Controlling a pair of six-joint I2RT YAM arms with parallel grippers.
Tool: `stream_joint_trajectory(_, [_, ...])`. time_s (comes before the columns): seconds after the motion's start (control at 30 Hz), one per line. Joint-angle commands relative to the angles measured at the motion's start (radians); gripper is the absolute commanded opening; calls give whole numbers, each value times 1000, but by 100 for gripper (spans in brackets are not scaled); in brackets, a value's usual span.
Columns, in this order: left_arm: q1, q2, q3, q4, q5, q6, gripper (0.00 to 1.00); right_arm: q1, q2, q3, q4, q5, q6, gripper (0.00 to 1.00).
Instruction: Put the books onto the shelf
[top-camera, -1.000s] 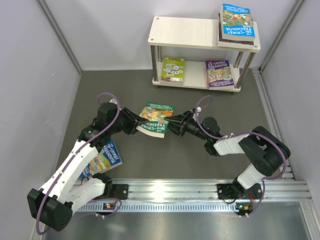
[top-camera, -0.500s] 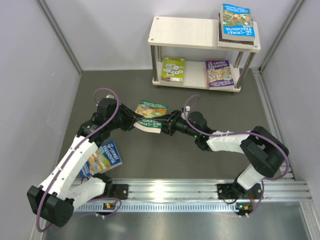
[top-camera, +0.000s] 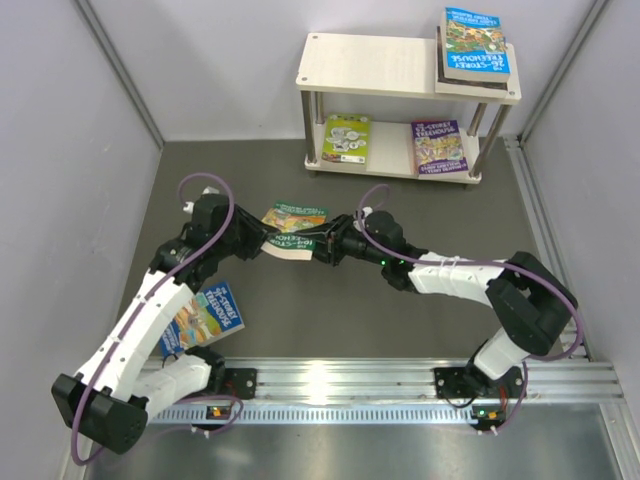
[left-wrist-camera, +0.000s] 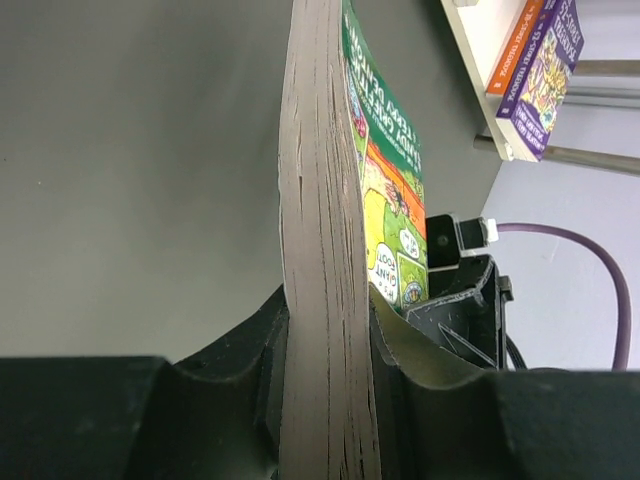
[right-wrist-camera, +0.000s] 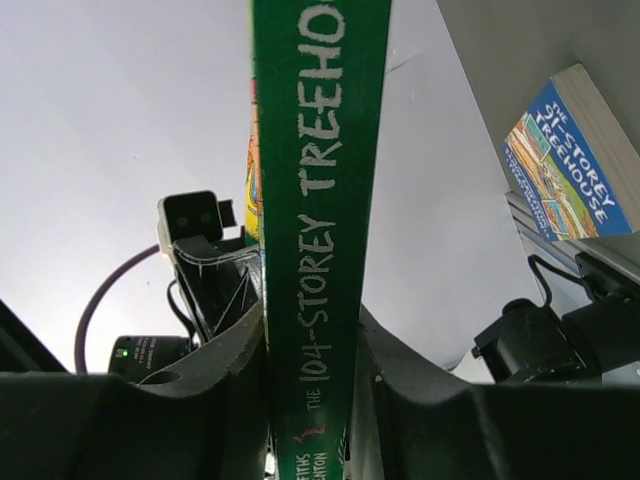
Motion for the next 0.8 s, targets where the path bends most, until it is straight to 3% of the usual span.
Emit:
stream_joint_trajectory(0.0, [-7,28,8,-113,-78,63,0,34,-79,133,153,-29,65,31])
stream_joint_trajectory(0.23, [-12,47,28,-112,-90,65,0,42,-61,169,131,-33,65,47])
stream_joint_trajectory(0.47, [-12,68,51,-138,-118,68,0,46,-58,179,120,-28,72,46])
stream_joint_trajectory(0.77, [-13,88,71,-199,-164,65,0,51,-53,208,97,-20,75,37])
